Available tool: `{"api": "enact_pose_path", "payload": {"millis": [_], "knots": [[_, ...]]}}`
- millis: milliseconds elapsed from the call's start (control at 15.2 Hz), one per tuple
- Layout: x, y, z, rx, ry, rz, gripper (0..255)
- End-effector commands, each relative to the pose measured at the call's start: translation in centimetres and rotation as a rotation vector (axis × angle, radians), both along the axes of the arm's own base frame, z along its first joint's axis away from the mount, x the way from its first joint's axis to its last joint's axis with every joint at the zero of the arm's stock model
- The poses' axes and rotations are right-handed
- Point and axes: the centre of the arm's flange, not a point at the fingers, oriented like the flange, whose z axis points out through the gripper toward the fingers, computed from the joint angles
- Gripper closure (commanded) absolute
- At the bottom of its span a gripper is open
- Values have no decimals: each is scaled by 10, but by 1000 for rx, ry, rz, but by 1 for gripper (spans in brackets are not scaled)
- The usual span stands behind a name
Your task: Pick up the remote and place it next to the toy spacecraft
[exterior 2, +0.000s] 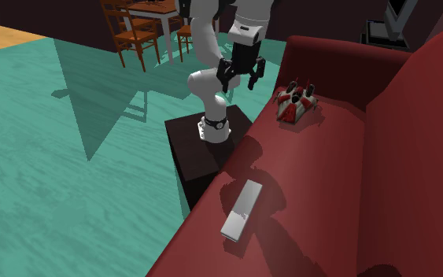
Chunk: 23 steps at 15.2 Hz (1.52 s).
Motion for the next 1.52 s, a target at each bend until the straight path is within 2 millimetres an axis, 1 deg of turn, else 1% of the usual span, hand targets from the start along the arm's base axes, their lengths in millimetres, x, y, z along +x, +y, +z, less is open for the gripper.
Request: {"api": "enact_pose_path", "payload": {"millis": [0,330,726,1056,1452], "knots": [[0,0,0,0,0,0,0],[47,-10,-44,23,-21,-133,0],[103,-29,-95,51,-46,-292,0],[148,-50,-137,74,-66,-425,0],[199,-82,-187,101,-91,-585,0]]}}
